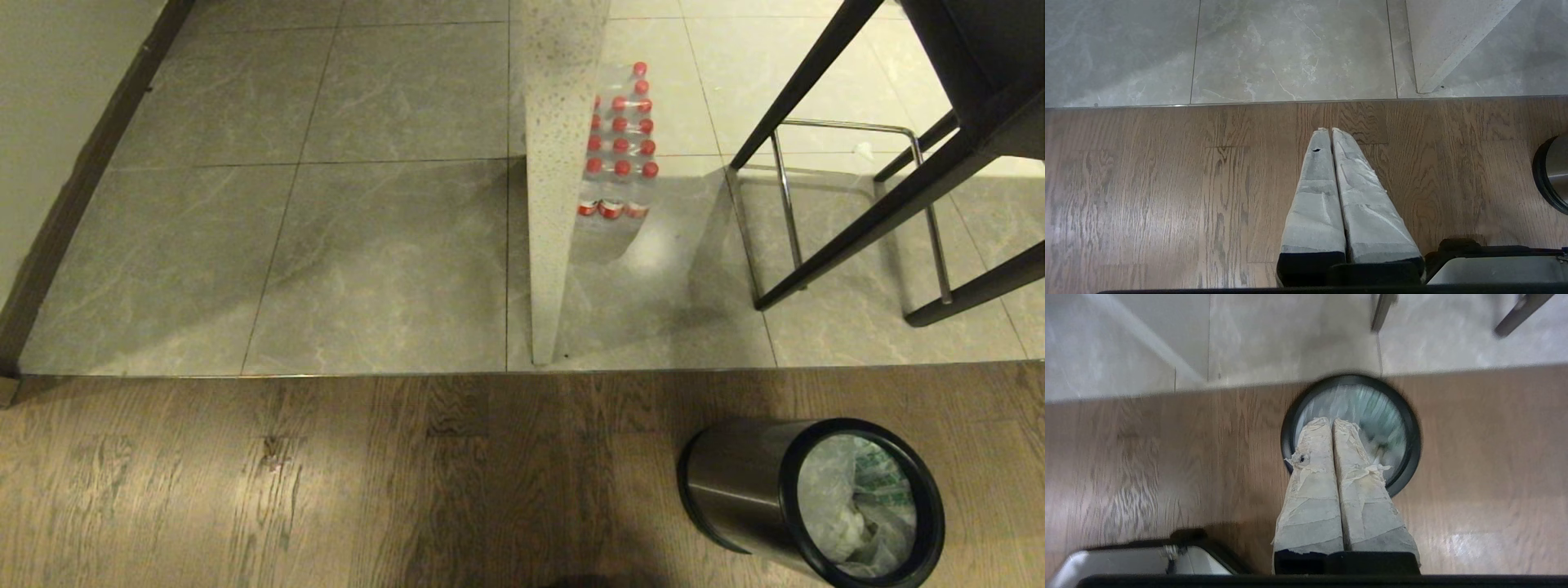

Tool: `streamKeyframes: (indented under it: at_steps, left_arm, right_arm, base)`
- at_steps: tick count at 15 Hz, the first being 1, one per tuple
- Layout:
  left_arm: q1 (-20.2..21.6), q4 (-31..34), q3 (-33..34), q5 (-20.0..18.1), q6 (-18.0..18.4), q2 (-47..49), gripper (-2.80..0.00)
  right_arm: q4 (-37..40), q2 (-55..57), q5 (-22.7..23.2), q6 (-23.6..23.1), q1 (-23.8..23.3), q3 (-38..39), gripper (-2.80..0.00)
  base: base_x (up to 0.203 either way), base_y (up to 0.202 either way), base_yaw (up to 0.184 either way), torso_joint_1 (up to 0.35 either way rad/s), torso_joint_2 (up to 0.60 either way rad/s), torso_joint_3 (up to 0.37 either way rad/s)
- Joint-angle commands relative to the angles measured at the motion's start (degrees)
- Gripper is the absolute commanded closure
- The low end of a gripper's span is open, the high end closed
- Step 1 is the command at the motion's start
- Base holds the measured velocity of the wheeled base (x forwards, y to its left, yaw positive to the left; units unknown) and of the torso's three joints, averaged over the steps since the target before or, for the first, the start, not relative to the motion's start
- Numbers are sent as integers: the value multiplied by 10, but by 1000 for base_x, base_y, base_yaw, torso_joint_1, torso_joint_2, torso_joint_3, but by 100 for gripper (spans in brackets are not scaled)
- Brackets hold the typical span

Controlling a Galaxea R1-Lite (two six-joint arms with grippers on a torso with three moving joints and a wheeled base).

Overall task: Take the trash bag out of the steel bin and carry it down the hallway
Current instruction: Place the outer trash can on the ground

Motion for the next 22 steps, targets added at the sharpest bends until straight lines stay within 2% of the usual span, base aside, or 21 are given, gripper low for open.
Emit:
streamKeyframes:
  at_steps: [1,3,5,8,10,12,14,16,17,20,22]
  left_arm:
    - [0,0,0,1,0,1,0]
    - [1,0,0,0,0,1,0]
    - [0,0,0,0,0,1,0]
    - [0,0,1,0,0,1,0]
    - [0,0,0,0,0,1,0]
    - [0,0,0,0,0,1,0]
    - [0,0,0,0,0,1,0]
    - [0,0,1,0,0,1,0]
    - [1,0,0,1,0,1,0]
    - [0,0,0,0,0,1,0]
    - [1,0,1,0,0,1,0]
  right_arm:
    - [24,19,0,1,0,-53,0]
    - [102,89,1,10,1,-189,0]
    - [145,211,-4,23,3,-271,0]
    - [178,426,-49,56,2,-365,0]
    - [197,554,-78,80,-12,-391,0]
    - [204,665,-87,99,-64,-394,0]
    - [189,745,-56,123,-138,-378,0]
    - [127,801,-32,139,-177,-327,0]
    - [82,812,-27,142,-189,-308,-280]
    - [42,851,-22,130,-192,-263,-280]
    - [-14,881,-24,125,-193,-252,-280]
  base:
    - [0,0,0,0,0,0]
    - [0,0,0,0,0,0]
    - [0,0,0,0,0,0]
    - [0,0,0,0,0,0]
    - [0,0,0,0,0,0]
    - [0,0,0,0,0,0]
    - [0,0,0,0,0,0]
    - [0,0,0,0,0,0]
    - [0,0,0,0,0,0]
    - [0,0,0,0,0,0]
    - [0,0,0,0,0,0]
